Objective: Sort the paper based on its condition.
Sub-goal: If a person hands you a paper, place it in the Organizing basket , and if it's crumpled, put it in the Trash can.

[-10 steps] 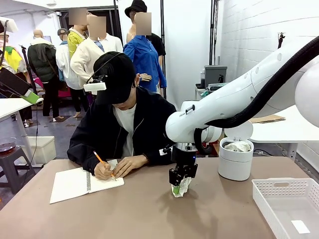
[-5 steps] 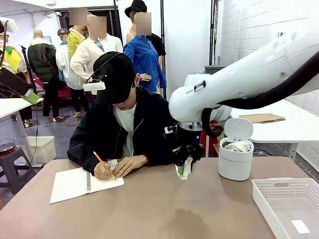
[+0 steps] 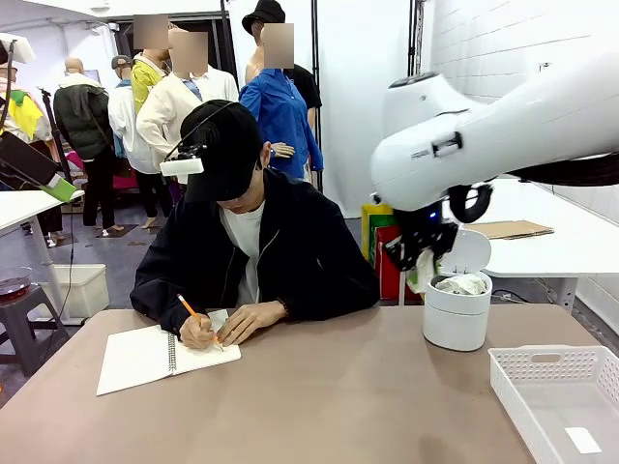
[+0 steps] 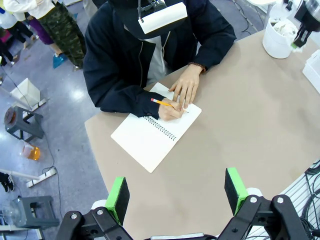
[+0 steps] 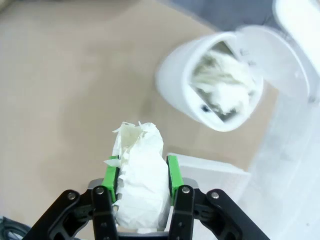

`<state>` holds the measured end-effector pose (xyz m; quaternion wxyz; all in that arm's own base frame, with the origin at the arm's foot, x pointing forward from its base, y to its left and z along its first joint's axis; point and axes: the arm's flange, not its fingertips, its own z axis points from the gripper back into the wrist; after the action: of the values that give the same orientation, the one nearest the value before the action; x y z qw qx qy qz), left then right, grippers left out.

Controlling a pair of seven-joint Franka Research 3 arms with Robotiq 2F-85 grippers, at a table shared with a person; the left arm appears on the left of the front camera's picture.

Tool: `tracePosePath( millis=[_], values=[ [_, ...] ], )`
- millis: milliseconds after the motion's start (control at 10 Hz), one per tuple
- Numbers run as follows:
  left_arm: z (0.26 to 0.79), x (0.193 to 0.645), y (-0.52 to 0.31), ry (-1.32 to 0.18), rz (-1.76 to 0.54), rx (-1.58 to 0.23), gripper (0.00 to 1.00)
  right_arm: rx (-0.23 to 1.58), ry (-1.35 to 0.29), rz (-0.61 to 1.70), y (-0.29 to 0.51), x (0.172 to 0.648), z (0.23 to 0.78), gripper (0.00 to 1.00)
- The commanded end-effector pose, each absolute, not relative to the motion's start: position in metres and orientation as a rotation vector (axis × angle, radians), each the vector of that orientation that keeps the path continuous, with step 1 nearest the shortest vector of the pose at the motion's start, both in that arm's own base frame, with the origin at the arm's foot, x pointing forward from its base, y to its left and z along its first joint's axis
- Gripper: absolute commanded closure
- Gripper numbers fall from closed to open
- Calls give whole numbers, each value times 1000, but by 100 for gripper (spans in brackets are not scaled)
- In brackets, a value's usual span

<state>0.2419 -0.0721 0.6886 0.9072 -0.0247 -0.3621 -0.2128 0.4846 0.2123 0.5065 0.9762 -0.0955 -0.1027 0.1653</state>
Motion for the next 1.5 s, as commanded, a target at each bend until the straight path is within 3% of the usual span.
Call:
tracePosePath(
  millis=[0,400,700,1000,1400],
  values=[
    [689,242,-71,-748,-434,-41,0,-240,-223,226,187,498,502,55],
    [689,242,-71,-748,-434,-41,0,-193,-261,194,143,541,495,55],
    [689,242,-71,-748,-434,-41,0,-232,-206,184,141,522,501,55],
    [689,242,-71,-748,-434,-41,0,-199,-222,158,131,565,488,55],
    [689,242,-71,-748,-434,-41,0,-89,-239,102,126,587,470,55]
  ],
)
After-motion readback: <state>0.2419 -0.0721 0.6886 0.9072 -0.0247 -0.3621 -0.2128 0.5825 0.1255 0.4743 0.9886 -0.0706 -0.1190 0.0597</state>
